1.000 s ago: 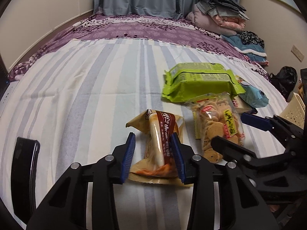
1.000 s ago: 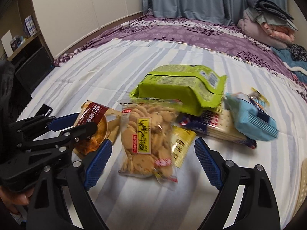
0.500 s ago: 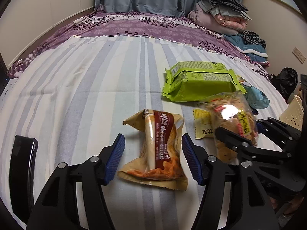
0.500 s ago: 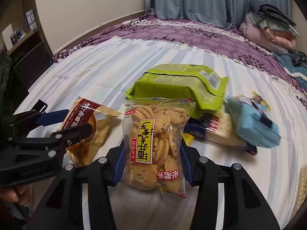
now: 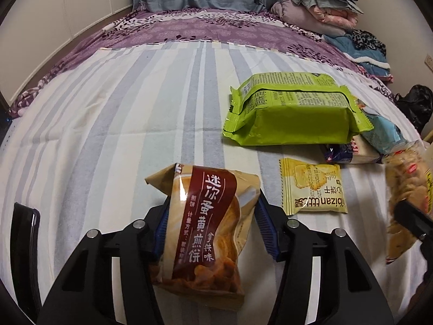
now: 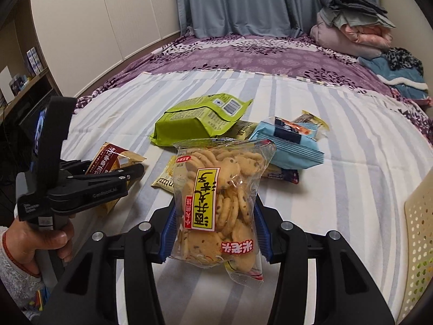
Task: Organize snacks
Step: 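Carry both bags to the basket and release them inside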
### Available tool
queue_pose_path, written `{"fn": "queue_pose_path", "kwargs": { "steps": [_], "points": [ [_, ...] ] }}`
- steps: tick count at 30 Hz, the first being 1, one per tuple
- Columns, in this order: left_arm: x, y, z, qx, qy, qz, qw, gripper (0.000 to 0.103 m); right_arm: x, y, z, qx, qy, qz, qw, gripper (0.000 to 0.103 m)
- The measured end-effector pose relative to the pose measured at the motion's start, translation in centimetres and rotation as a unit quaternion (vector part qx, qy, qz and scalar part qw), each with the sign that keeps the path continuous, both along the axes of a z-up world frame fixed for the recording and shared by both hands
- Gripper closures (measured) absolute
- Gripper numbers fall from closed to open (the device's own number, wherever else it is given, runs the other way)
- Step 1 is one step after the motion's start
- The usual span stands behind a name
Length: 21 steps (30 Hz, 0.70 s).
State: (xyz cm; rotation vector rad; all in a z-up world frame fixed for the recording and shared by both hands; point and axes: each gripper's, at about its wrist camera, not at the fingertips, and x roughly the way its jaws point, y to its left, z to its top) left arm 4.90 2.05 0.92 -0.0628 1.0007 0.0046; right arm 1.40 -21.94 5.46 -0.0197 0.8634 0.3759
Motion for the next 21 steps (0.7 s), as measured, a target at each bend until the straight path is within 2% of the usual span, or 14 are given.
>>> {"fn": "queue_pose_path", "kwargs": {
  "steps": [2,6,15,21],
  "points": [
    [-0.2,0.0,0.3,-0.003,-0.003,-0.001,1.0,0.052,-0.2,-0.4,0.5,0.005,-0.005,-0.003,1.0,0.054],
    [-0.8,0.1,1.4,-0.006,-0.013,0.001,0.9999,0.053,-0.6,-1.2,1.6,0.015,-0.018,-0.007,1.0,0.054],
    [-2.0,-0.8,5.8,-0.006,-0.062,-0.012,0.998,0.053,-1.8,-3.6,3.7,0.029,-0.049,-0.03,0.998,0.054],
    [-2.6,-3.3,9.0,-0.004,-0.091,-0.04,0.995,0.053,-2.7,-6.1,5.2,0.038,-0.071,-0.054,0.995,0.054]
  ]
}}
